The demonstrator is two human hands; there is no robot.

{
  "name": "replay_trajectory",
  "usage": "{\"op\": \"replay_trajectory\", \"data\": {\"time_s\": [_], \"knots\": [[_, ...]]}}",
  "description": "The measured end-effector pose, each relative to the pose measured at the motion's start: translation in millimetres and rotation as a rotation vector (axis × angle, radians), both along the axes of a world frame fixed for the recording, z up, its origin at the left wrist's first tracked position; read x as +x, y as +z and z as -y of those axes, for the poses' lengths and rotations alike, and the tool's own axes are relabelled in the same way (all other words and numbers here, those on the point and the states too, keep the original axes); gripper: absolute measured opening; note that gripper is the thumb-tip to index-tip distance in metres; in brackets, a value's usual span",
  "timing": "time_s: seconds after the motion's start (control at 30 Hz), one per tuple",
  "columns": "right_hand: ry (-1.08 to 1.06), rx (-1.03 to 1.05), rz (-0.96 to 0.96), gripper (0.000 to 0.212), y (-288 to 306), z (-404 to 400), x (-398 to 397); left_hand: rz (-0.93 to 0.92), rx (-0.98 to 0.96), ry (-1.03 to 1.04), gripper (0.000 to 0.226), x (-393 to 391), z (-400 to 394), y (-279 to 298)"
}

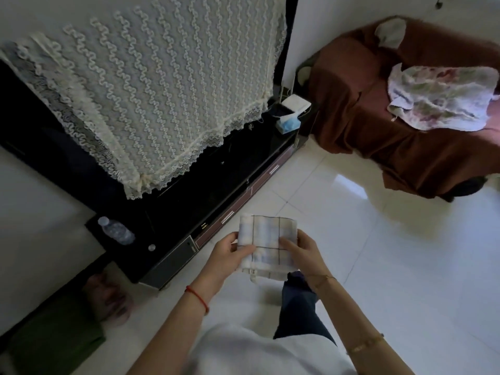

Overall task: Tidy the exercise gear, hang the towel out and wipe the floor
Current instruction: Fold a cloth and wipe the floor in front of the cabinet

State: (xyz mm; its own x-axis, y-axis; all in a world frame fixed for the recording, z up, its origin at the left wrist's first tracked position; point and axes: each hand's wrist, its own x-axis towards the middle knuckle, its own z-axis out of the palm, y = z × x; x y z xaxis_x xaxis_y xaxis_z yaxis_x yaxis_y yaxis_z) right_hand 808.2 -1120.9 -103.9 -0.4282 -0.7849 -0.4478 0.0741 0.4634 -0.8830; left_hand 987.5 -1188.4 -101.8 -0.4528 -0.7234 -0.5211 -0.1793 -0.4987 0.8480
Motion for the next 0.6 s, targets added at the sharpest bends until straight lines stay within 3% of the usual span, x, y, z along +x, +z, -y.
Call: {"op": "replay_trajectory", "data": {"time_s": [0.37,0.6], "knots": [[0.518,0.002,-0.039,0.019,14,143,-133,-0.037,-0.019,0.533,0.023,-125,52,-2],[0.786,0.021,-0.005,0.02,10,175,-165,0.039,-0.02,0.752,0.024,-168,40,-2]]}}
